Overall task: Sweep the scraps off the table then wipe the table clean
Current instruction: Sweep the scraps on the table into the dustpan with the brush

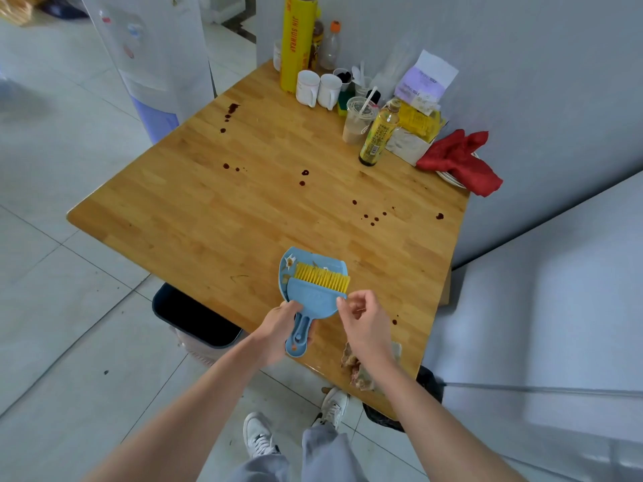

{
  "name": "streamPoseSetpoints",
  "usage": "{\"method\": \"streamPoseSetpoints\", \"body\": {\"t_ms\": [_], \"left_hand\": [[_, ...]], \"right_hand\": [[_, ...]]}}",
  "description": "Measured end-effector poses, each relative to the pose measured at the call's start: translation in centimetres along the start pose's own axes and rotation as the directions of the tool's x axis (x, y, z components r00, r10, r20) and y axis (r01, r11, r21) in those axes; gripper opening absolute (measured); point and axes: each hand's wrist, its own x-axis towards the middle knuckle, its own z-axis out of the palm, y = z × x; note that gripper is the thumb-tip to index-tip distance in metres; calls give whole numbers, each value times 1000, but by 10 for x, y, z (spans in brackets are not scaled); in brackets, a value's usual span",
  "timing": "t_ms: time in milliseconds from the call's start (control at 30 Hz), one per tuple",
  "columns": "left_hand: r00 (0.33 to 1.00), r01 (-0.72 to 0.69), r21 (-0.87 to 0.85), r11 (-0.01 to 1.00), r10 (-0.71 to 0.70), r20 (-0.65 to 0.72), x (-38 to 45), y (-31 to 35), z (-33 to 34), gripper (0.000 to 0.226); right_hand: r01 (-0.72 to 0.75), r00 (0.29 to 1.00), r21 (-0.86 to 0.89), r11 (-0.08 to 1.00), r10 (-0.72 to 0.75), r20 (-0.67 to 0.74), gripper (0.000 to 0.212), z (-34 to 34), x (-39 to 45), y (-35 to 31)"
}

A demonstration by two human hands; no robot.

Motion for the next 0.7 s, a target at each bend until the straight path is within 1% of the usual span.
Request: {"method": "streamPoseSetpoints", "body": {"t_ms": [33,67,133,167,200,267,333,400,500,600,700], "left_hand": [[1000,3,4,1000,-3,-7,1,0,0,19],[1000,7,1,1000,-7,-16,2,0,0,20],[1000,13,-4,1000,-13,-23,3,0,1,20],[1000,16,-1,1000,-16,-21,4,0,2,19],[1000,18,3,1000,-18,-15,3,0,2,19],[1000,27,18,999,-27,-3,3,1,3,18],[998,54,46,997,-54,12,1,0,5,17],[999,44,58,997,-45,30,0,-2,7,18],[999,1,72,997,-3,36,2,-8,10,28],[995,-6,140,990,-9,104,6,-14,13,30],[988,-5,172,985,-21,151,12,-18,17,27]], "right_hand": [[-92,996,16,996,92,19,25,-2,4,0],[-174,982,51,983,170,77,29,-2,8,0],[-341,935,235,910,301,189,24,1,13,2],[-400,914,323,858,344,216,19,2,15,4],[-428,903,379,821,367,225,15,3,16,6],[-441,897,419,794,375,236,13,5,17,13],[-425,904,414,805,360,229,13,6,16,19],[-409,912,375,832,356,203,14,5,15,21],[-403,914,272,874,368,172,17,3,15,23],[-401,915,190,896,380,135,20,-1,15,30],[-419,908,190,888,401,125,24,-7,15,40]]}}
